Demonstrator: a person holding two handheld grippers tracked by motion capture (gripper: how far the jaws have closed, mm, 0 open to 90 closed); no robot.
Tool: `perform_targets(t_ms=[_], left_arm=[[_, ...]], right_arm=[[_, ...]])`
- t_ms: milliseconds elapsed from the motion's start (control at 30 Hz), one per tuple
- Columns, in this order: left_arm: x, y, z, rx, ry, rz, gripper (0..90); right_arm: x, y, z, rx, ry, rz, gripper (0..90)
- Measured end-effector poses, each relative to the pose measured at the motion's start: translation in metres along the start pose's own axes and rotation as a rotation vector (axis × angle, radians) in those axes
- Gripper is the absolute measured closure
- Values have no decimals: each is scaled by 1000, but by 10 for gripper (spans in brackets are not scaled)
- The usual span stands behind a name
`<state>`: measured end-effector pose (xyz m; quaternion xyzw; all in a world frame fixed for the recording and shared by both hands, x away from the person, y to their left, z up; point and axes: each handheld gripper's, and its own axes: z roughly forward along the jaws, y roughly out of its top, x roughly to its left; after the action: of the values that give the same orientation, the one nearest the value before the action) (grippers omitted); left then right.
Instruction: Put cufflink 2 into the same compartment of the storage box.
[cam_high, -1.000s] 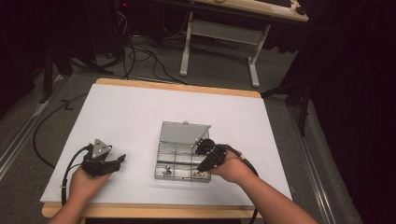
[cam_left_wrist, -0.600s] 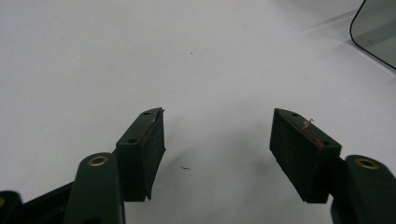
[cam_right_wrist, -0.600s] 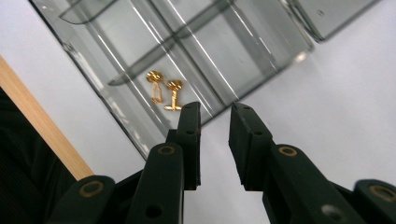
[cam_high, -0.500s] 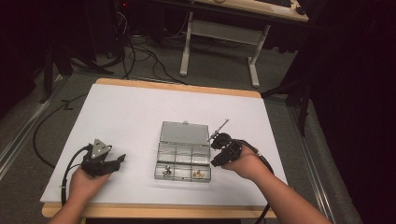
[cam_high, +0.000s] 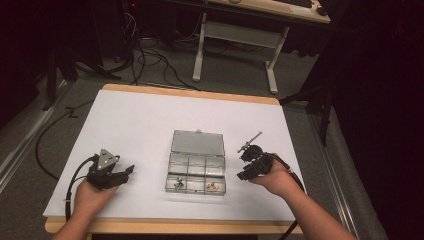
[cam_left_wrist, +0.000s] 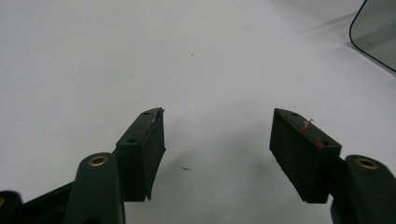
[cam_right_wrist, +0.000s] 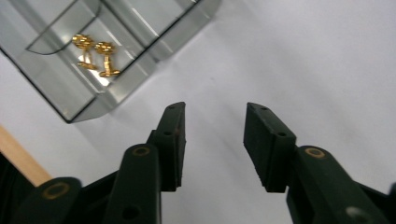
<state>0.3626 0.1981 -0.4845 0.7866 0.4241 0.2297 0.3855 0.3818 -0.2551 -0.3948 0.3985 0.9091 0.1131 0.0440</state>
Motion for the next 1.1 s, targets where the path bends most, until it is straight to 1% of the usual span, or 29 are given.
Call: perform_targets(t_ms=[33,100,200,267,333,400,467,500,600,667,700,733,800,833,867,900,933,967,1000,1033,1100], left_arm=[[0,0,0,0,0,0,361],[0,0,0,2,-1,3,361],[0,0,0,-4,-4,4,359],[0,0,-1,-6,-5,3,358],[0,-1,-1,-11,-5,2,358],[0,-1,-2,-17,0,0,358],[0,-1,-2,-19,4,1,358],[0,-1,-2,-21,6,1,359],[0,-1,-3,-26,12,-3,358],[0,-2,-3,-29,4,-6,357],[0,-2,-3,-29,2,-6,353],[0,-2,-3,-29,1,-4,350],[-1,-2,-3,-28,4,8,343],[-1,-2,-3,-29,5,10,338],[-1,-1,-3,-28,4,12,335],[-1,-1,-2,-26,3,11,329],[-1,-1,-2,-24,1,8,322],[-1,-1,-2,-23,0,5,316],[0,-1,-2,-23,-1,4,311],[0,-1,-2,-22,1,3,307],[-1,-1,-2,-21,6,4,292]], right_arm=[[-2,-3,0,-6,-6,5,554],[-5,-9,1,-22,-11,42,518],[-9,-19,0,-80,-27,61,465],[-12,-27,1,-107,-37,84,433],[-17,-35,4,-134,-61,97,411],[-21,-44,6,-175,-87,115,398],[-27,-54,10,-234,-102,145,388],[-29,-57,11,-254,-107,155,382],[-35,-73,17,-358,-129,199,362],[-38,-82,21,-409,-138,234,336],[-40,-90,24,-445,-153,252,327],[-41,-92,26,-463,-157,260,315],[-42,-104,31,-521,-189,288,276],[-41,-115,34,-566,-220,314,270],[-41,-122,37,-601,-233,334,277],[-42,-130,39,-621,-216,364,254],[-45,-132,35,-627,-191,390,224],[-44,-134,30,-649,-223,387,241],[-43,-135,28,-669,-251,378,240],[-42,-136,29,-668,-257,381,228],[-42,-134,32,-665,-231,385,197]])
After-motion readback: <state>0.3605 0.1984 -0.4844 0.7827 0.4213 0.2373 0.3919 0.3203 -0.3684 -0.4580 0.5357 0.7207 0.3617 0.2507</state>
